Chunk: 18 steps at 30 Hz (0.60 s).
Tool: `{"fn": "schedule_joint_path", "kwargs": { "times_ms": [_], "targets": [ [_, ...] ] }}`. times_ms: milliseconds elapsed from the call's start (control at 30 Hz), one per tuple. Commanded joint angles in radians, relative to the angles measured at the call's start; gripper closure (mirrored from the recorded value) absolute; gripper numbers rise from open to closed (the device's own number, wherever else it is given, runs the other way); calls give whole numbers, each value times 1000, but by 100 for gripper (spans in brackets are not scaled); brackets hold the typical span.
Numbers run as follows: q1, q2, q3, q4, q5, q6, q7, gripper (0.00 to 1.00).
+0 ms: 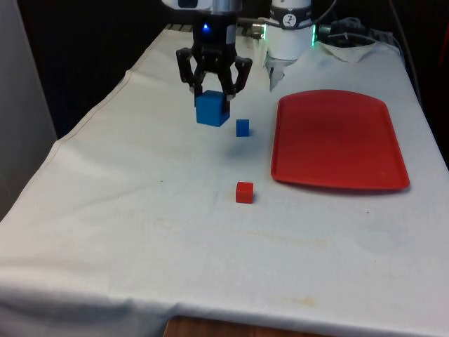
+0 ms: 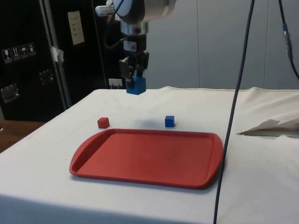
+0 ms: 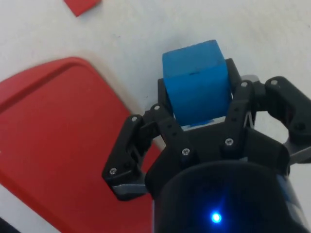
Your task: Pick up the largest block and place it onto the tray.
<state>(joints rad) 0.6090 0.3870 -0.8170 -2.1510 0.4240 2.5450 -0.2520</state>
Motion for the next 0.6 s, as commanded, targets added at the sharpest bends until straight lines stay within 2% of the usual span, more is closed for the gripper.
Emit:
{"fn": "schedule_joint_path", "kwargs": {
  "times_ms": [0, 33, 67, 133, 267, 300, 333, 533, 567],
  "targets": [
    [15, -4, -11, -3, -19, -9, 22, 99],
    [0, 0, 0, 0, 0, 0, 0, 99],
    [15, -4, -11, -3, -19, -9, 22, 99],
    [21, -15, -7, -4, -34, -17, 41, 99],
    [24, -25, 2, -4, -47, -25, 63, 99],
    [12, -24, 13, 0, -34, -20, 48, 99],
    [27, -28, 4, -4, -53, -30, 73, 99],
    [39, -50, 13, -13, -65, -38, 102, 99],
    [21, -39, 25, -2, -43, -36, 76, 99]
  ]
}}
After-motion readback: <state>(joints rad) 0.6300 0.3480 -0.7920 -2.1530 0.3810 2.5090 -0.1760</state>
